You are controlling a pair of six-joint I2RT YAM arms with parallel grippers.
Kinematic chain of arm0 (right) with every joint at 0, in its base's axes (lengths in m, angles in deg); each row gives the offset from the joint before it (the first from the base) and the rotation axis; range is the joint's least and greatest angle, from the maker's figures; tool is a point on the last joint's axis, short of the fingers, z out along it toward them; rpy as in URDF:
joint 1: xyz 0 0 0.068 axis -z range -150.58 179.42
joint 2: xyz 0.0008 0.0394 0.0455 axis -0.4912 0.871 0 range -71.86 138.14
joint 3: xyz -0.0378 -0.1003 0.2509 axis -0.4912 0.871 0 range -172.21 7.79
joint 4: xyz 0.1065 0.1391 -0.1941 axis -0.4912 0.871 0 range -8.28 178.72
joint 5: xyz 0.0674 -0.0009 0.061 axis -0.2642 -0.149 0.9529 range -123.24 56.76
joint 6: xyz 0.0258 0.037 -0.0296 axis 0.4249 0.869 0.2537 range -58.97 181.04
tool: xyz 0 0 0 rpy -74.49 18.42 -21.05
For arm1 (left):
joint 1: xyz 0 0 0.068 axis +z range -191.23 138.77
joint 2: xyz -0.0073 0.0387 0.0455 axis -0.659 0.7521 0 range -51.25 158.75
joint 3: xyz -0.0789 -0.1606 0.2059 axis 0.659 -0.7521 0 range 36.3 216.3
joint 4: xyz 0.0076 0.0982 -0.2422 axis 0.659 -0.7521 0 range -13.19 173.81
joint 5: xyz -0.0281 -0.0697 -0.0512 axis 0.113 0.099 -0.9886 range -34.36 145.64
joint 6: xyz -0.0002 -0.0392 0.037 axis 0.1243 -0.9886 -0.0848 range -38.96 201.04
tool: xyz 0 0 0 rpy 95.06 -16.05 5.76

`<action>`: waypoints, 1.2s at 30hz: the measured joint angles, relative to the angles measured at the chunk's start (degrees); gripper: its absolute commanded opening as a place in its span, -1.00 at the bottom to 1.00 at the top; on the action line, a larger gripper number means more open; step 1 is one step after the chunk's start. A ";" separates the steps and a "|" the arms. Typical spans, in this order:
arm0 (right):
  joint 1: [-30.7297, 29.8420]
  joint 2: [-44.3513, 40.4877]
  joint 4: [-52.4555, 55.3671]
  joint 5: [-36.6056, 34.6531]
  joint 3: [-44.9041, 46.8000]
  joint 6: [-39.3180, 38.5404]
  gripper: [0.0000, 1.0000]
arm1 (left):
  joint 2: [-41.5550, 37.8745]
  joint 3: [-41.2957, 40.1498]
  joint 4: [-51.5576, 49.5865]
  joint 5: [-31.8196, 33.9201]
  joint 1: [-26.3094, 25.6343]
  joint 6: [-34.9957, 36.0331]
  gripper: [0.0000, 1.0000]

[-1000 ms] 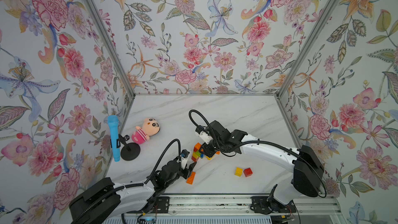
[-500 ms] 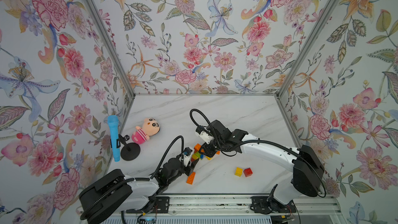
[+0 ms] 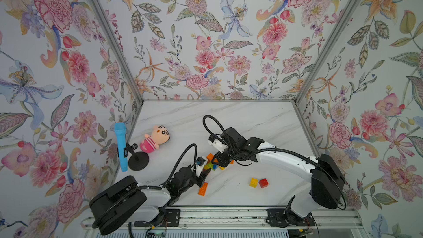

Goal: Assemble the letter p with lego
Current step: Place the lego brick at the center of the board.

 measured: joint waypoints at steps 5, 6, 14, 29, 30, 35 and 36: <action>0.68 0.00 -0.09 0.46 0.22 0.00 -0.53 | 1.11 0.68 0.37 -0.37 0.15 0.02 -0.22; 0.76 -0.02 -0.26 0.61 0.33 0.00 -0.53 | 1.11 0.70 0.37 -0.57 0.20 0.02 -0.20; 1.11 -0.04 -1.01 1.66 0.72 0.00 -0.53 | 1.22 0.72 0.33 -1.09 0.20 0.44 -0.19; 1.11 -0.04 -1.11 1.86 0.83 0.85 -0.48 | 1.36 0.72 0.33 -0.81 0.35 0.42 -0.32; 1.11 -0.04 -1.14 1.86 0.83 0.90 -0.46 | 1.33 0.70 0.33 -0.81 0.35 0.42 -0.32; 1.11 -0.02 -1.25 1.81 0.83 0.92 -0.36 | 1.31 0.70 0.33 -0.50 0.35 0.44 -0.34; 1.11 -0.02 -1.29 1.77 0.83 0.92 -0.33 | 1.31 0.70 0.33 -0.39 0.35 0.44 -0.34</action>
